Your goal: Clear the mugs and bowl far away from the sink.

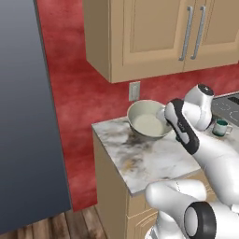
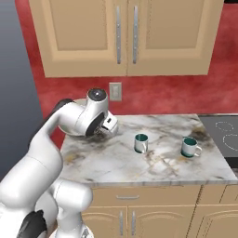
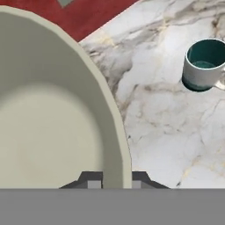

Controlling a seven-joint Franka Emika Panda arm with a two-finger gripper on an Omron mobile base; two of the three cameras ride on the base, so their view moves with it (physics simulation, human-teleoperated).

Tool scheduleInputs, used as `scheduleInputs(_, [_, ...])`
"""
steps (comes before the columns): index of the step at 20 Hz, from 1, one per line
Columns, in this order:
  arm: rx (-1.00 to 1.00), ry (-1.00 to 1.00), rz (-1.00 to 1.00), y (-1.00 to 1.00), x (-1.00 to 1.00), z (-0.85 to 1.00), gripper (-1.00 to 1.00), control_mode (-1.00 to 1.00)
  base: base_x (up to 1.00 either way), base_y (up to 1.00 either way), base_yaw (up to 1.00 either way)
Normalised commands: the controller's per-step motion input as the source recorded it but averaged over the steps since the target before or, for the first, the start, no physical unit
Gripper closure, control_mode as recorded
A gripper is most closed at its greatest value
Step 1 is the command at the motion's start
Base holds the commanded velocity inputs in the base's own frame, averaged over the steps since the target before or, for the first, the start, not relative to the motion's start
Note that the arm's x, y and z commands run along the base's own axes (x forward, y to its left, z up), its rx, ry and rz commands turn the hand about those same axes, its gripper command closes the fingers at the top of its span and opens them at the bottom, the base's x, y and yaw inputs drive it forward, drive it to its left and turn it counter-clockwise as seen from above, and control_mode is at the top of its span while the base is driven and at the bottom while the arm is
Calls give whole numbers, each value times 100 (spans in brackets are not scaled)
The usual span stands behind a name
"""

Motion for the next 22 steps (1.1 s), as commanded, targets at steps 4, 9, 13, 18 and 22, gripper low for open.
scheduleInputs(4, [0, 28, -9, 0, 2, -54, 100, -100, 0, 0, 0])
scheduleInputs(9, [0, 10, -1, 0, -1, -24, 100, -100, 0, 0, 0])
scheduleInputs(13, [0, 5, 0, 0, 0, -55, 100, -100, 0, 0, 0])
scheduleInputs(18, [0, 2, -5, 0, 11, -31, 100, -100, 0, 0, 0])
scheduleInputs(22, [0, 1, -7, 0, 36, -10, 100, -100, 0, 0, 0])
